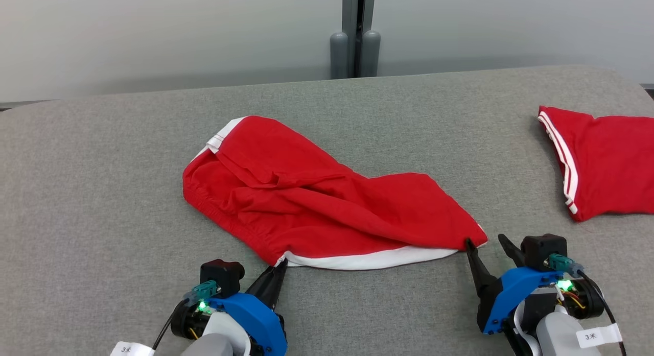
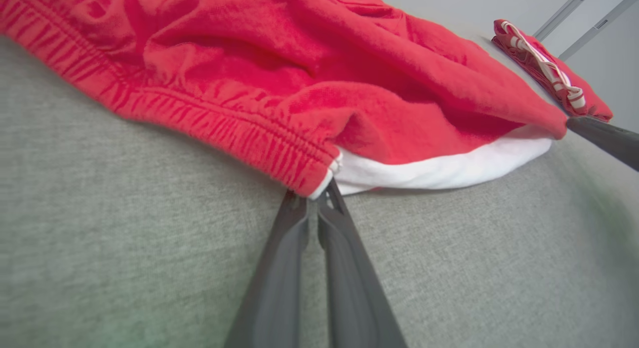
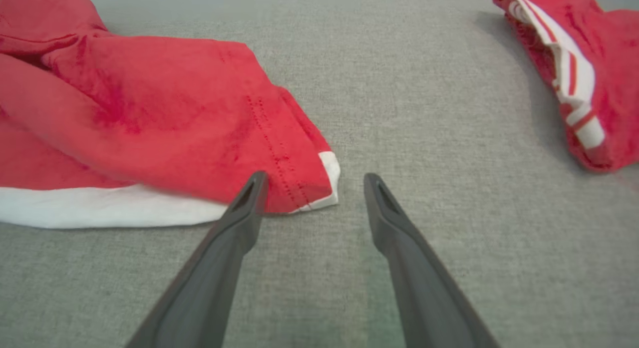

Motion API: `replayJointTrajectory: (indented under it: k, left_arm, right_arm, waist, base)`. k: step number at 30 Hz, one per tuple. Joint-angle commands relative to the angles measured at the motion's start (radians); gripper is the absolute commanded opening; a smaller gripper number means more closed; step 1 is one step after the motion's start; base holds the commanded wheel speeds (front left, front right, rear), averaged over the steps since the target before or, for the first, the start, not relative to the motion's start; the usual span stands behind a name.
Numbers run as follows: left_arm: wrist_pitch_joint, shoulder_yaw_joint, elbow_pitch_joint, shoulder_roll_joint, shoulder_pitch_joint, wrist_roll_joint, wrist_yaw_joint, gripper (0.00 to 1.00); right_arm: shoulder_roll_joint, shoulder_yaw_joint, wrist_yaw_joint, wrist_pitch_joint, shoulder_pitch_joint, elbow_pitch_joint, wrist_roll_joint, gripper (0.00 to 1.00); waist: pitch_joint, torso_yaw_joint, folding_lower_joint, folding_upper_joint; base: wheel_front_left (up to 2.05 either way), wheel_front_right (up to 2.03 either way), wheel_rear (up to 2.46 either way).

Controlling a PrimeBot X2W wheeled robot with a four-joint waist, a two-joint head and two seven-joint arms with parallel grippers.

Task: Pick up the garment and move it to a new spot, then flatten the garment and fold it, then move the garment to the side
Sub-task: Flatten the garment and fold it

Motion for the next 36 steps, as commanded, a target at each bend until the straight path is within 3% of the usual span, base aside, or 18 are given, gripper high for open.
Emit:
replayJointTrajectory:
  k: [1, 6, 7, 8, 9, 10, 11, 16, 21, 25, 30, 33, 36]
  left_arm:
    - [-0.012, -0.014, 0.002, 0.012, -0.026, -0.008, -0.001, 0.0]
    - [-0.025, -0.044, 0.002, 0.02, -0.049, -0.024, -0.001, 0.0]
    - [-0.027, -0.048, 0.002, 0.02, -0.053, -0.025, -0.001, 0.0]
    - [-0.029, -0.05, 0.003, 0.022, -0.056, -0.027, -0.001, 0.0]
    - [-0.031, -0.053, 0.003, 0.024, -0.058, -0.03, -0.001, 0.0]
    - [-0.034, -0.055, 0.004, 0.026, -0.06, -0.032, -0.001, 0.0]
    - [-0.034, -0.057, 0.003, 0.027, -0.062, -0.032, -0.001, 0.0]
    - [-0.04, -0.057, -0.011, 0.037, -0.071, -0.03, -0.001, 0.0]
    - [-0.041, 0.011, -0.115, 0.059, -0.06, -0.004, -0.001, 0.0]
    - [-0.041, 0.086, -0.281, 0.089, -0.017, 0.02, -0.001, 0.0]
    - [-0.036, 0.128, -0.523, 0.152, 0.026, -0.024, -0.001, 0.0]
    - [0.02, 0.146, -0.675, 0.205, 0.042, -0.073, -0.001, 0.0]
    - [0.1, 0.171, -0.824, 0.265, 0.047, -0.124, 0.013, 0.0]
  right_arm:
    - [-0.006, 0.005, 0.0, -0.001, -0.028, 0.038, -0.015, 1.0]
    - [-0.017, 0.021, 0.0, -0.009, -0.075, 0.13, -0.037, 1.0]
    - [-0.017, 0.025, 0.0, -0.013, -0.081, 0.144, -0.035, 0.83]
    - [-0.016, 0.029, 0.0, -0.017, -0.087, 0.159, -0.032, 0.49]
    - [-0.015, 0.036, 0.0, -0.024, -0.093, 0.171, -0.029, 0.35]
    - [-0.015, 0.046, 0.0, -0.033, -0.098, 0.179, -0.025, 0.27]
    - [-0.014, 0.052, 0.0, -0.046, -0.104, 0.183, -0.017, 0.0]
    - [-0.026, 0.06, 0.0, -0.074, -0.112, 0.188, 0.011, 0.0]
    - [-0.021, 0.083, 0.0, -0.085, -0.08, 0.083, 0.097, 0.0]
    - [-0.028, 0.114, 0.0, -0.024, -0.026, -0.111, 0.228, 0.0]
    - [-0.046, 0.11, 0.0, 0.118, 0.069, -0.449, 0.428, 0.0]
    - [-0.043, 0.096, 0.0, 0.194, 0.111, -0.648, 0.559, 0.0]
    - [-0.057, 0.064, 0.0, 0.262, 0.122, -0.785, 0.621, 0.0]
  waist:
    - [0.012, 0.015, -0.0001, 0.0]
    - [0.026, 0.034, -0.0001, 0.0]
    - [0.028, 0.037, -0.0001, 0.0]
    - [0.029, 0.039, -0.0001, 0.0]
    - [0.03, 0.04, -0.0001, 0.0]
    - [0.031, 0.041, -0.0001, 0.0]
    - [0.032, 0.042, -0.0001, 0.0]
    - [0.03, 0.043, -0.0001, 0.0]
    - [0.016, 0.04, -0.0001, 0.0]
    - [0.002, 0.034, -0.0001, 0.0]
    - [-0.008, 0.03, -0.0001, 0.0]
    - [-0.007, 0.029, -0.0001, 0.0]
    - [0.004, 0.027, -0.0001, 0.0]
  base:
    - [0.0, 0.0, 0.0]
    - [0.0, 0.0, 0.0]
    - [0.0, 0.0, 0.0]
    - [0.0, 0.0, 0.0]
    - [0.0, 0.0, 0.0]
    - [0.0, 0.0, 0.0]
    - [0.0, 0.0, 0.0]
    - [0.0, 0.0, 0.0]
    - [0.0, 0.0, 0.0]
    - [0.0, 0.0, 0.0]
    - [0.0, 0.0, 0.0]
    - [0.0, 0.0, 0.0]
    - [0.0, 0.0, 0.0]
